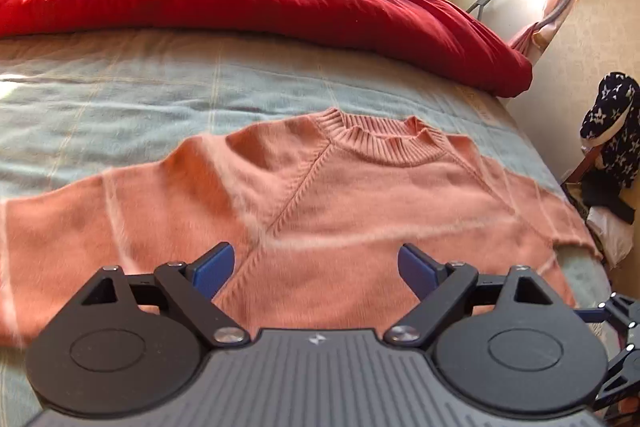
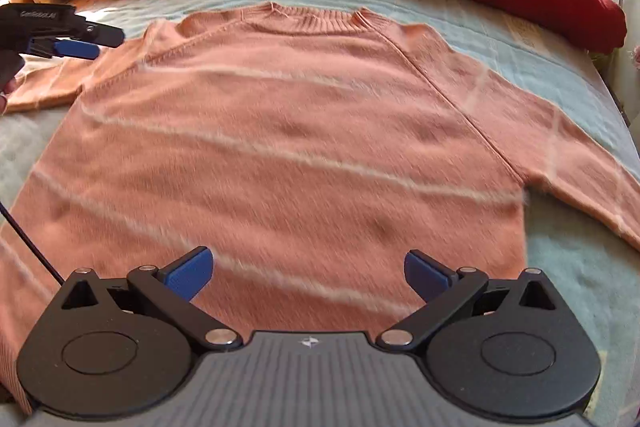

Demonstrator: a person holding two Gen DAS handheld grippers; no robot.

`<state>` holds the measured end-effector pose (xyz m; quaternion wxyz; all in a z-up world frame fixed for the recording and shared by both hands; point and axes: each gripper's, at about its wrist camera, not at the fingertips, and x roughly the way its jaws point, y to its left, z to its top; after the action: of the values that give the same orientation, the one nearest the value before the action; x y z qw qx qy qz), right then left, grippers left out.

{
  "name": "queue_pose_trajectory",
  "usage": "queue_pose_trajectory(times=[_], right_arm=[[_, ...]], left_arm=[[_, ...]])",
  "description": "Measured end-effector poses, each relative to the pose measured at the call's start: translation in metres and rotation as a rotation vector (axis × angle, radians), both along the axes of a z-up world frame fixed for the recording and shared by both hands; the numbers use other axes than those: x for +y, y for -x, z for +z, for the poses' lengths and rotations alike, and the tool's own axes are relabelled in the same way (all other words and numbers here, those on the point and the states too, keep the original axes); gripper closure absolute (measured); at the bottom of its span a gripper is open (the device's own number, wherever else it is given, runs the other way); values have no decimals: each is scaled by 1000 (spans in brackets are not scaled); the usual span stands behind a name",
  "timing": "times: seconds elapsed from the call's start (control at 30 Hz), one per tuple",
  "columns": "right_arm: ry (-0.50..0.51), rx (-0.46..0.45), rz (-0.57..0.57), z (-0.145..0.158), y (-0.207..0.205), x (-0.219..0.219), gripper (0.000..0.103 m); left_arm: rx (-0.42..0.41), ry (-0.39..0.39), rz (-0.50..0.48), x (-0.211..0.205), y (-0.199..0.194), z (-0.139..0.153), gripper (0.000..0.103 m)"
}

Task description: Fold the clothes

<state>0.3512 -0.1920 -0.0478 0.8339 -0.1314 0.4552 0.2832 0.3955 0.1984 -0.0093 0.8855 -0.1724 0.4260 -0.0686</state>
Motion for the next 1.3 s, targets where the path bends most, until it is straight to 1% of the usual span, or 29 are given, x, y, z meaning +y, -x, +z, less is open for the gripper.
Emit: queue_pose_trajectory(times=[0.07, 0.1, 0.17, 0.23, 0.3, 0.4, 0.47, 0.57, 0.67, 0.73, 0.77, 0.93, 0.97, 1.07, 1.17, 1.3], right_arm=[[-46, -2, -24, 3, -8, 29, 0], [-72, 3, -36, 4, -10, 41, 0], [-118, 23, -44, 2, -16, 61, 0], [-131, 31, -33, -1, -17, 75, 0], [-122, 28, -13, -3, -17, 88, 0], [-94, 29, -2, -9, -17, 97, 0], [-87, 46, -16, -12, -20, 96, 0], [-97, 78, -39, -15, -21, 91, 0], [-95, 107, -40, -21, -20, 89, 0], [-72, 106, -24, -26, -18, 92, 0], [-61, 101, -13, -27, -17, 93, 0], [13, 74, 44, -37, -11, 101, 0], [26, 62, 47, -39, -9, 102, 0], [43, 41, 38, -40, -4, 104, 0], [52, 27, 32, -41, -1, 105, 0], [34, 17, 52, -40, 0, 101, 0]], left_arm=[[14, 64, -34, 9, -31, -8, 14], [18, 78, -41, 12, -41, -14, 14], [40, 72, -31, 19, -59, -30, 14], [26, 6, 3, 30, -71, -46, 15], [-3, 7, 29, 46, -78, -59, 16], [-10, -19, 61, 52, -82, -49, 16], [-13, -37, 82, 56, -84, -42, 17], [-90, 57, 4, 51, -72, -25, 16], [-88, 126, -105, 32, -77, -24, 16], [-67, 120, -142, 19, -91, -33, 15], [-44, 94, -139, 15, -100, -39, 15], [-16, -2, -64, 17, -131, -49, 16], [-15, -7, -49, 19, -134, -44, 16], [-55, 39, -30, 36, -125, -13, 16], [-63, 46, -9, 55, -96, 14, 15], [38, 36, -10, 68, -58, 11, 14]])
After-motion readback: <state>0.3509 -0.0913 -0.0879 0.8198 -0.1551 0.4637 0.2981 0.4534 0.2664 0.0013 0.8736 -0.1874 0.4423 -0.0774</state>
